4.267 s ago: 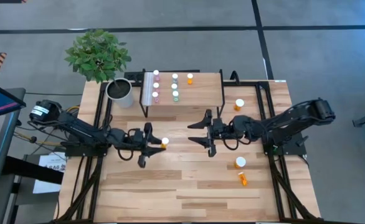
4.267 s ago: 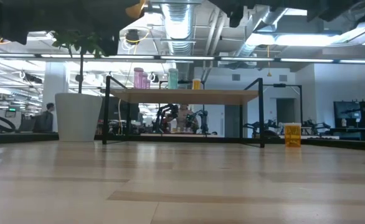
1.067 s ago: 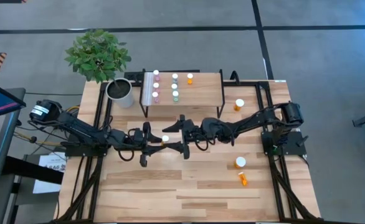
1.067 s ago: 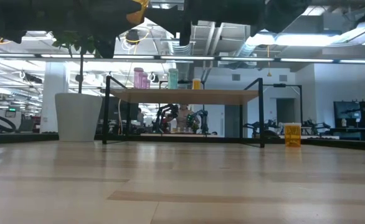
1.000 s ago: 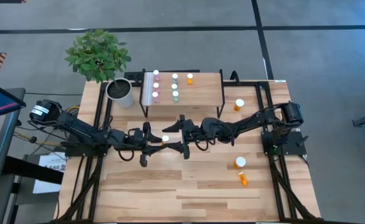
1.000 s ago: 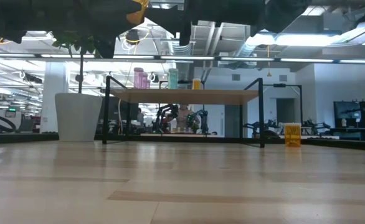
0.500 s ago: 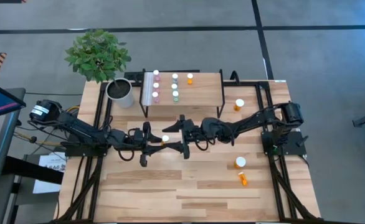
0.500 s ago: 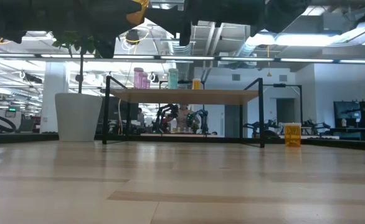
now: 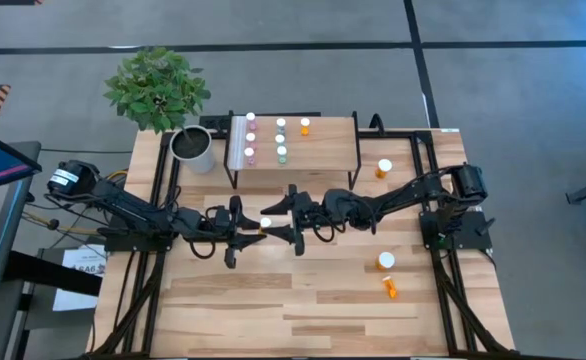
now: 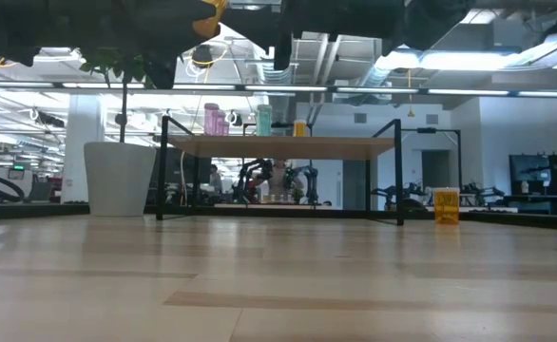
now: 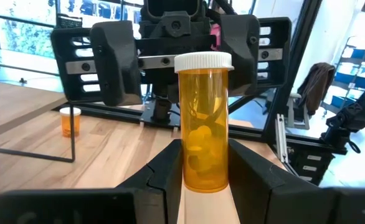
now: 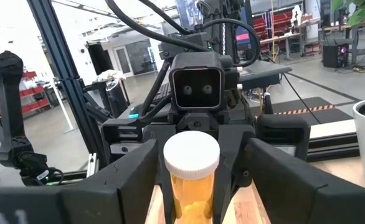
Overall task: Pick and place medicine bottles onto shelf by color
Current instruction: Put the left small orange pill bottle aligned with the other small orange pill bottle on the shelf
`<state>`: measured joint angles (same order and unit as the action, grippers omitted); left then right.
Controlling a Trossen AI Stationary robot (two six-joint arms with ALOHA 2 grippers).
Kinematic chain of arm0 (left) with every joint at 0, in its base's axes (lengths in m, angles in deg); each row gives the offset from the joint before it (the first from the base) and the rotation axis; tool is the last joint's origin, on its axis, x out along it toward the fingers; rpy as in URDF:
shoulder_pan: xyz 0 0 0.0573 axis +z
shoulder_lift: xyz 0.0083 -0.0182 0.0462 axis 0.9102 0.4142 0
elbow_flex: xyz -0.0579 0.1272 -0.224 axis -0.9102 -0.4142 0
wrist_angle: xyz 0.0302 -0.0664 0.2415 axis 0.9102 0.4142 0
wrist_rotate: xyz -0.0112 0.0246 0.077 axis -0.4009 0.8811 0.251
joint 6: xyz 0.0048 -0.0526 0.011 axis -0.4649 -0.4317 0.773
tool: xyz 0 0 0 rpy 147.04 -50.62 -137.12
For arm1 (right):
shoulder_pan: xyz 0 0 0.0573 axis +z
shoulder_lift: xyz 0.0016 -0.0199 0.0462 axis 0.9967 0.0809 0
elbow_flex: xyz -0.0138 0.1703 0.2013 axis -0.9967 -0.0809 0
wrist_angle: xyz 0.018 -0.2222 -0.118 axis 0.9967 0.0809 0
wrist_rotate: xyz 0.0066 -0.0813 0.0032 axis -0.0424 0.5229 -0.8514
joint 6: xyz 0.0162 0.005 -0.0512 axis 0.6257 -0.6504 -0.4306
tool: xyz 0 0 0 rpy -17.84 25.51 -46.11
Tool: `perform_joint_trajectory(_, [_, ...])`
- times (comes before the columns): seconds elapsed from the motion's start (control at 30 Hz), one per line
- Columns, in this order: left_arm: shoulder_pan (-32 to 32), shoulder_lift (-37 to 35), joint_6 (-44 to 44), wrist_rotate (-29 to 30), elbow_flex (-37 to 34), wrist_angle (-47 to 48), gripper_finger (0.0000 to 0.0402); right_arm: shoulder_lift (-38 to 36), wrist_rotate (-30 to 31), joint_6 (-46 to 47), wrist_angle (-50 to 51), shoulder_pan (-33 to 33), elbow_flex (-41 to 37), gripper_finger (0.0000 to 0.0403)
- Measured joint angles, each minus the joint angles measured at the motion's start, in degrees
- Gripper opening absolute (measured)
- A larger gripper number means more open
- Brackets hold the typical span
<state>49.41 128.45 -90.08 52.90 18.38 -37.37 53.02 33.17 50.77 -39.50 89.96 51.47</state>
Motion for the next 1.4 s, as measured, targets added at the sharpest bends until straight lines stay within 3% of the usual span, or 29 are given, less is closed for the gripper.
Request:
perform_joint_trajectory(0.6, [0.0, 0.0, -0.4, -0.2, 0.0, 0.1, 0.0098, 0.0, -0.3, -0.1, -0.1, 0.0, 0.0, 0.0138])
perform_joint_trajectory(0.97, [0.0, 0.0, -1.7, -0.2, 0.0, 0.1, 0.0108, 0.0, -0.2, 0.0, 0.0, 0.0, 0.0, 0.0144])
perform_joint_trajectory(1.4, [0.0, 0.0, -4.2, 1.9, 0.0, 2.9, 0.0196, 0.0, 0.0, -0.3, 1.0, 0.0, 0.0, 0.0144])
